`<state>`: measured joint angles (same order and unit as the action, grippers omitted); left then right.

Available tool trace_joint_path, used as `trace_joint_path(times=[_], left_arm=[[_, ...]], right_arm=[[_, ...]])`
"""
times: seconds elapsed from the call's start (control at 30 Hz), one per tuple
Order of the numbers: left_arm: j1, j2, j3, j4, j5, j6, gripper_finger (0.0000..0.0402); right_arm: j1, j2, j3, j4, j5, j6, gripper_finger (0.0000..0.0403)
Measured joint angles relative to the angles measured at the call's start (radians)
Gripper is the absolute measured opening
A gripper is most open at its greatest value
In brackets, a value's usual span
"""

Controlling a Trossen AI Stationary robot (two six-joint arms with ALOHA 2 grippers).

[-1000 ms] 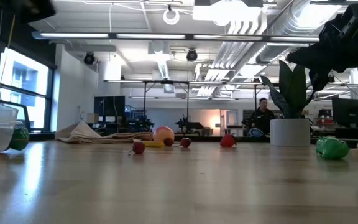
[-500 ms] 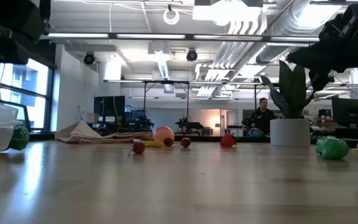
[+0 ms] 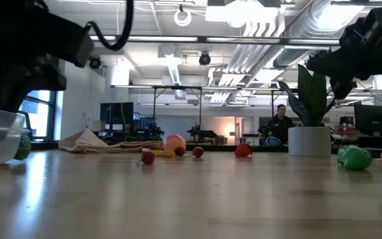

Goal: Pick and placing Produce into tupperware
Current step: Move the transparent bin to the center of the table

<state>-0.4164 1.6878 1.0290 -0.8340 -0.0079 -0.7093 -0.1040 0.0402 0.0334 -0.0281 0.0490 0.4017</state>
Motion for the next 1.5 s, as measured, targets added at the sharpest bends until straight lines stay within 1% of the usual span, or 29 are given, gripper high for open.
trace_joint_path(times=[0.33,0.47,0.67,0.8,0.93,1.1,1.2,1.4,1.5], left_arm=[[0.068,0.000,0.000,0.155,0.011,0.110,0.0005],[0.119,0.000,0.000,0.206,0.049,0.164,0.0005],[0.182,0.000,0.000,0.214,0.059,0.227,0.0005],[0.210,0.001,0.000,0.233,0.083,0.268,0.0005],[0.216,0.048,0.011,0.254,0.128,0.309,0.0005],[0.213,0.153,0.079,0.236,0.149,0.358,0.0005],[0.213,0.207,0.148,0.229,0.149,0.397,0.0005],[0.214,0.278,0.296,0.158,0.138,0.471,0.0005],[0.214,0.299,0.357,0.150,0.123,0.503,0.0005]], right_arm=[[0.000,0.000,0.000,-0.012,0.000,0.001,0.0000],[0.000,0.000,0.000,-0.012,0.000,0.001,0.0000],[0.000,0.000,0.000,-0.012,0.000,-0.001,0.0000],[0.000,0.000,0.000,-0.012,0.000,-0.001,0.0000],[0.000,0.000,0.000,-0.012,0.000,0.001,0.0000],[0.000,-0.002,0.000,-0.012,0.000,-0.001,0.0000],[0.000,-0.002,0.000,-0.013,0.000,-0.001,0.0000],[0.000,0.001,0.000,-0.014,0.000,-0.002,0.0000],[0.000,0.000,0.000,-0.014,-0.001,-0.002,0.0000]])
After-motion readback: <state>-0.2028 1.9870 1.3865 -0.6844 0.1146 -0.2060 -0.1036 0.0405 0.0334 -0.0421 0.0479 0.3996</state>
